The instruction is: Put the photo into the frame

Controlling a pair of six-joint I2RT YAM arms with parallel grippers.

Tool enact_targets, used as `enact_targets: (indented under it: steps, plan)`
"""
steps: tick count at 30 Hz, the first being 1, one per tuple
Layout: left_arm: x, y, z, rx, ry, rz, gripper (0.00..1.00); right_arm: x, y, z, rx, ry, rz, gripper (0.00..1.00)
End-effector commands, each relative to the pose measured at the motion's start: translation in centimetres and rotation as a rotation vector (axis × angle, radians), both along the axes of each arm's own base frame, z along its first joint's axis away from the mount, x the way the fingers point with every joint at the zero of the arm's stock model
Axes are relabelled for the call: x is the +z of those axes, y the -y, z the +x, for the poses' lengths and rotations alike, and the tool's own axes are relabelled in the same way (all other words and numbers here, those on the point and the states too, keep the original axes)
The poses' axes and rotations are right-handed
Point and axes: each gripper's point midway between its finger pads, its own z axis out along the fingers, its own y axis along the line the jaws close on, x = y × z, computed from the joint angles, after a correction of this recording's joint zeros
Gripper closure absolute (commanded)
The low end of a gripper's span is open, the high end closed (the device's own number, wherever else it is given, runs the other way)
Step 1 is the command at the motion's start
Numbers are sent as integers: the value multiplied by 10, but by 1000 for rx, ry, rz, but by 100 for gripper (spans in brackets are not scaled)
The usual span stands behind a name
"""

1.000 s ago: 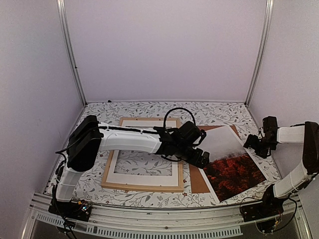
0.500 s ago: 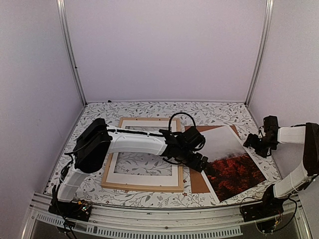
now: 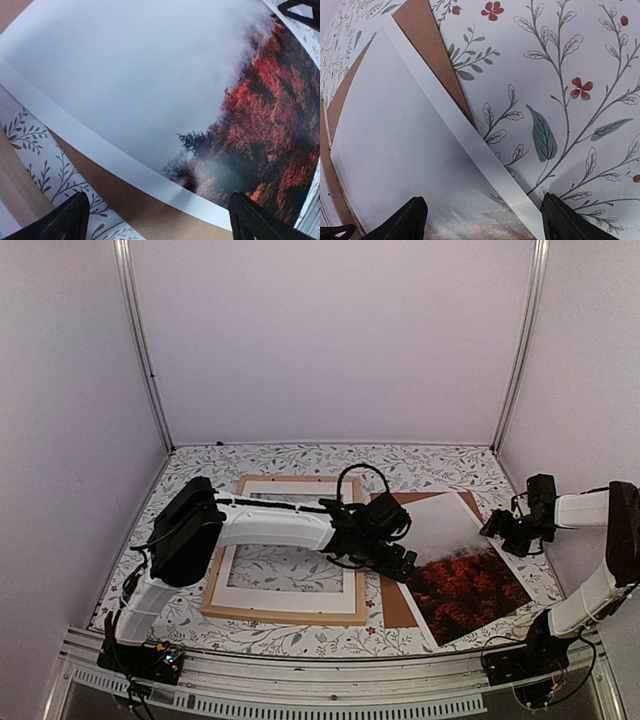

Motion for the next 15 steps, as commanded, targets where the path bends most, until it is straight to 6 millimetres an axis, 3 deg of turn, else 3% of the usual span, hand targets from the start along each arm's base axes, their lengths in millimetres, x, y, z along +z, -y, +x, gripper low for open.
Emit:
enact_targets:
  steps: [1, 15]
  plan:
    - [-26, -4, -2, 17, -77, 25, 0, -4, -11, -6, 21, -10, 70, 18]
    - [-48, -2, -4, 23, -110, 29, 6, 8, -19, -23, 16, 21, 106, 25]
